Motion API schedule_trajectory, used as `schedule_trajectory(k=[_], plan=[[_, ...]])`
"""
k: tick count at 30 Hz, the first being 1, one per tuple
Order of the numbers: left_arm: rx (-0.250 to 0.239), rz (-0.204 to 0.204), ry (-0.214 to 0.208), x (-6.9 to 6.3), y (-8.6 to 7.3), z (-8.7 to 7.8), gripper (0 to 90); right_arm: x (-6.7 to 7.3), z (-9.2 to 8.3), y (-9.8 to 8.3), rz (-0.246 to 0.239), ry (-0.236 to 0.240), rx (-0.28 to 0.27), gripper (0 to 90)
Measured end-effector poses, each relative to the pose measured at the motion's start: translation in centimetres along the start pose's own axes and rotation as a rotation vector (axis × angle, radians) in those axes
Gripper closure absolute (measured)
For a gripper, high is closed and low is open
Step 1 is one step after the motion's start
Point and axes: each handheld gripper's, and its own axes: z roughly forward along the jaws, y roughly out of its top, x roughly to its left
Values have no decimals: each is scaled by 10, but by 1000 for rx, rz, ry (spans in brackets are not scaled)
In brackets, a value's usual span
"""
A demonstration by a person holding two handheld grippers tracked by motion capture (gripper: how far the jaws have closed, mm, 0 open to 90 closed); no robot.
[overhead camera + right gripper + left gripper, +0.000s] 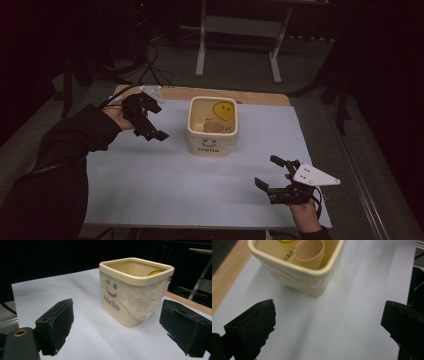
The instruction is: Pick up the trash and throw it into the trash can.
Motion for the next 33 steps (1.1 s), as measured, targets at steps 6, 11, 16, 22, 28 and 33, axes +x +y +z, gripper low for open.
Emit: schedule_trajectory(k=[6,11,16,22,28,33], plan=[[-31,-6,-10,-19,-26,7,3,0,0,-1,1,2,5,118],[-49,-28,-12,-25,-40,10,3,0,0,0,-5,-11,3,114],[-66,-41,-14,-34,-53,18,3,0,1,-1,-8,-16,4,115],[-117,-46,-38,-49,-63,29,3,1,1,-1,-15,-12,9,115],[-161,-63,-48,-62,-73,41,3,1,2,-1,-14,-10,12,115],[-198,-67,-70,-74,-81,49,4,1,2,-1,-13,-8,12,114]])
